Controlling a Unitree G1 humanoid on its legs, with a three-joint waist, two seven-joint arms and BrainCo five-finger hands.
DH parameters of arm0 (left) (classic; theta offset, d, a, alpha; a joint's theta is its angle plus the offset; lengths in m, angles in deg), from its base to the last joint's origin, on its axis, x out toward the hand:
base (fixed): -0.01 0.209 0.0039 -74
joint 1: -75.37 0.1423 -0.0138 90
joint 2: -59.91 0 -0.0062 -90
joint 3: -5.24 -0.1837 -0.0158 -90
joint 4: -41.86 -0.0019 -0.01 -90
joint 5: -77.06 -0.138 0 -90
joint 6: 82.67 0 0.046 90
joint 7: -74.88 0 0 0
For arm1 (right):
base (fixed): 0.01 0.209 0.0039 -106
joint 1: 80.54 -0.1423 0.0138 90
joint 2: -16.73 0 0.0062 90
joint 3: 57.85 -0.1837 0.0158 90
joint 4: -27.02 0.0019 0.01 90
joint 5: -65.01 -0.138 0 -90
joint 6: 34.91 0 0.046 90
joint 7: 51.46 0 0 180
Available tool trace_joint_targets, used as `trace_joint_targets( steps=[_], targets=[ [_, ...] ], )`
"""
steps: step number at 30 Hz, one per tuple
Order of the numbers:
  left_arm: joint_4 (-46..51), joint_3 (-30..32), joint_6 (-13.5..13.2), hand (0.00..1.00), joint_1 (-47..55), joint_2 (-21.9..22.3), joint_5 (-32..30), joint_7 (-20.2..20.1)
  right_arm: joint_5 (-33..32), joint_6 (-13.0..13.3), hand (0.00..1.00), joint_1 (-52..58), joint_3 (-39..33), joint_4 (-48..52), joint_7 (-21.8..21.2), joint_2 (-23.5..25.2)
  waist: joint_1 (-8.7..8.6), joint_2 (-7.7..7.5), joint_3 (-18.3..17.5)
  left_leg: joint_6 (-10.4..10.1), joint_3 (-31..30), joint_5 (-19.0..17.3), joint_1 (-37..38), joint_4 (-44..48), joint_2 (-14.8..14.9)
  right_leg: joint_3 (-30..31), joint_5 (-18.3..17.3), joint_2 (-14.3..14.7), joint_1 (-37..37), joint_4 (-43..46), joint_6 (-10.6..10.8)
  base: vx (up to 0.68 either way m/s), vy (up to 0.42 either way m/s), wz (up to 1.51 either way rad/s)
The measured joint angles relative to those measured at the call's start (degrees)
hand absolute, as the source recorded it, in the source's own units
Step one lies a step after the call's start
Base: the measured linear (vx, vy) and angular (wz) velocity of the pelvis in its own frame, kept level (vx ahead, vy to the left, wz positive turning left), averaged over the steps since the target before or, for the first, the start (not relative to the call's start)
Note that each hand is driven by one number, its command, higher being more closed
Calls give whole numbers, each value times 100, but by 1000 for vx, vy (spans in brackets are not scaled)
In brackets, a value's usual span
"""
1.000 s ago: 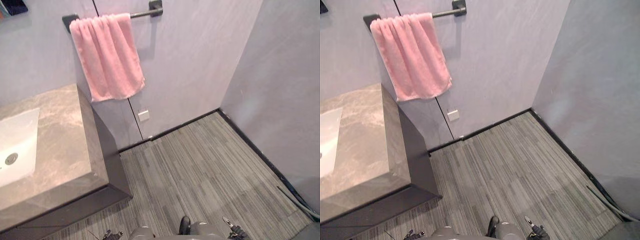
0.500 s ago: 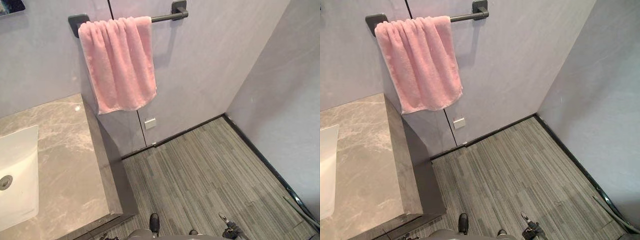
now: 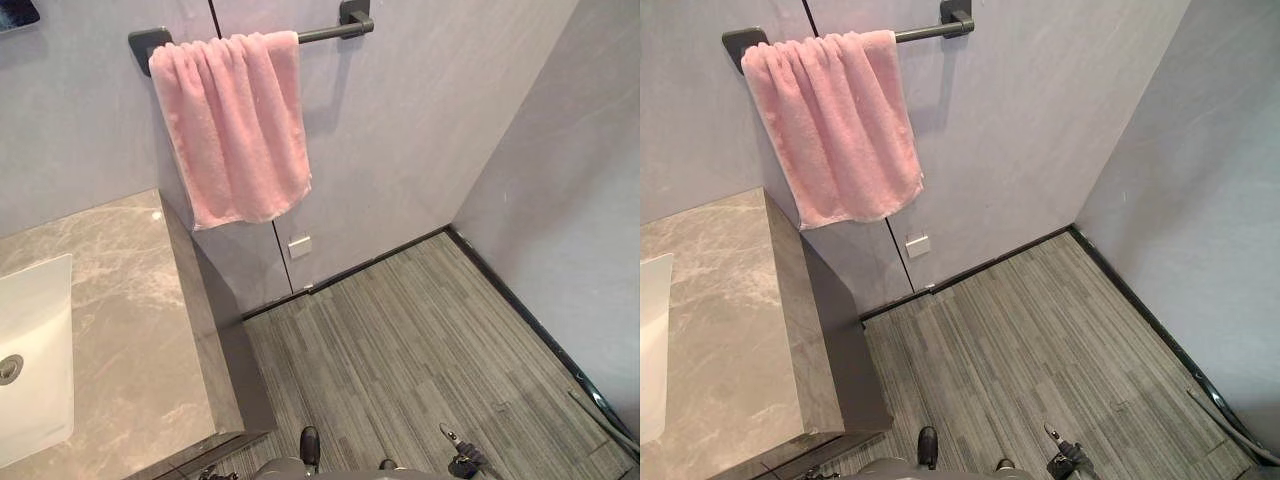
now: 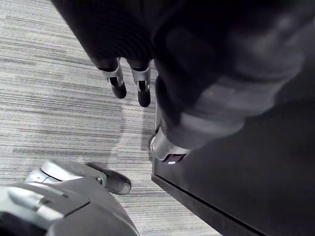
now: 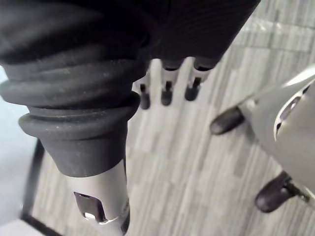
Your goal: Organize washtable
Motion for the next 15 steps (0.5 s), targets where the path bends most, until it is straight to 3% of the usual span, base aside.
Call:
trace_joint_targets(
  steps=[2, 3, 4, 5, 6, 9, 10, 12, 14, 15],
  targets=[
    [31, -75, 2, 0, 3, -38, -9, -1, -29, 18, 0, 72, 21, 116, 0, 25, -11, -44, 25, 35, -2, -167, 122, 11, -163, 60, -426, -319, -309, 989, 159, 59, 65, 6],
    [31, -104, 11, 0, 2, -40, -29, 2, -51, 21, 0, 99, 48, 147, 0, 21, -10, -37, 37, 71, -9, -190, 147, -10, -188, 133, -487, -329, -399, 1291, 185, 81, 36, -6],
    [-32, -174, 37, 0, 36, -28, -144, 15, -123, 28, 0, 94, 132, 196, -3, 30, -13, 22, 87, 120, -18, -218, 216, -2, -136, 290, -407, -331, -670, 1917, 193, 139, 60, -8],
    [-54, -284, 50, 0, 73, -40, -240, 14, -208, 30, 0, 90, 246, 208, -2, 58, -22, 201, 122, 161, -16, -195, 323, 31, 14, 367, -334, -318, -904, 2434, 8, 155, 67, -4],
    [-53, -320, 53, 0, 87, -39, -247, 15, -226, 29, 0, 135, 270, 212, -4, 78, -33, 216, 116, 169, -15, -207, 358, 32, 62, 356, -379, -334, -963, 2521, -34, 168, 64, 5],
    [-47, -339, 68, 0, 97, -154, -255, 75, -225, 25, 0, 210, 274, 217, -1, 97, -14, 155, 117, -22, -305, -414, 327, 274, 305, 528, -423, -506, -1261, 2290, 176, 195, -15, 33],
    [-47, -355, 70, 0, 90, -185, -254, 115, -224, 23, 0, 227, 281, 217, -2, 99, -17, 202, 138, -88, -332, -462, 331, 315, 379, 555, -401, -502, -1314, 2173, 286, 200, -78, 36],
    [-69, -500, 84, 0, 166, -308, -255, 181, -220, 11, 0, 319, 308, 214, -6, 121, -19, 93, 76, -327, -428, -623, 346, 528, 542, 680, -262, -510, -1453, 1734, 586, 198, -130, 40],
    [-65, -509, 82, 0, 249, -430, -255, 245, -219, 8, 0, 426, 429, 211, -5, 114, -35, -92, 24, -488, -571, -726, 469, 649, 538, 675, -101, -636, -1466, 1652, 597, 236, -252, 66],
    [-37, -507, 76, 0, 309, -462, -247, 248, -208, -1, 0, 500, 495, 203, -9, 114, -33, -195, -47, -590, -657, -791, 553, 663, 534, 667, 184, -632, -1535, 1673, 496, 286, -412, 69]
  ],
)
